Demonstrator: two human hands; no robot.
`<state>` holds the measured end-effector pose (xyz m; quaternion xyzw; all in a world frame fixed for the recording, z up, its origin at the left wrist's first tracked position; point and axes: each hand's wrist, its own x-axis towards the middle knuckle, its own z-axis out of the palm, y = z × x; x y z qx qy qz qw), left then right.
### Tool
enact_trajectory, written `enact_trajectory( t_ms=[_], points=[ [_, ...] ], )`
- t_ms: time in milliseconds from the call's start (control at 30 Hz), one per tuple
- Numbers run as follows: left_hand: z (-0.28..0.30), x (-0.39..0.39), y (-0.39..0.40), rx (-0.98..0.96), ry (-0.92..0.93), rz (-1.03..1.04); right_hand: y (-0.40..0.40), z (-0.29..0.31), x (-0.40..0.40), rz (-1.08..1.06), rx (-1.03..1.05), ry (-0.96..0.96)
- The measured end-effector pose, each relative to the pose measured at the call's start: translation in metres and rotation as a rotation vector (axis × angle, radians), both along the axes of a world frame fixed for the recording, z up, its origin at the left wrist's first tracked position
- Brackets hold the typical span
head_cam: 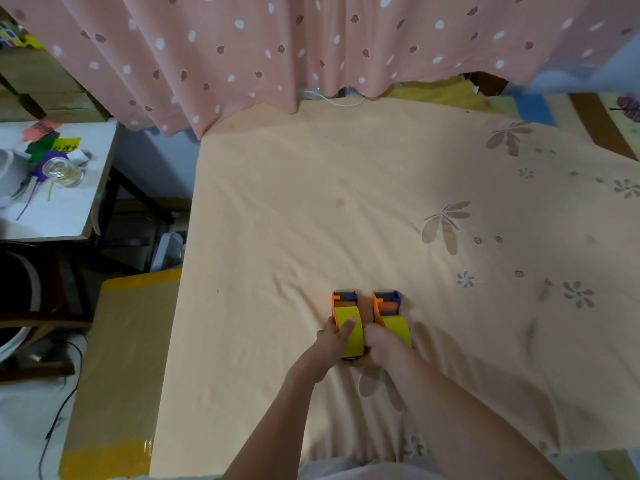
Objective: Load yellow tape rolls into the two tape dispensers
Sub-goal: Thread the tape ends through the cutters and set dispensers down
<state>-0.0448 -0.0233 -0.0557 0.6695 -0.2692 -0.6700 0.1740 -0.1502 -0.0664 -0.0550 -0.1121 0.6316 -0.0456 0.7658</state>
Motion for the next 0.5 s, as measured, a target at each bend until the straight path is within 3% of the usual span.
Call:
enact_trajectory(
  t_ms=[200,500],
  points=[
    [-0.001,-0.002,-0.003,0.016,-0.050,-0.030,-0.001,0.001,-0.001,-0.002,0.010,-0.010],
    [-0.001,-0.002,-0.005,0.014,0.024,-0.021,0.003,0.014,0.003,-0.093,0.038,0.050]
  ],
)
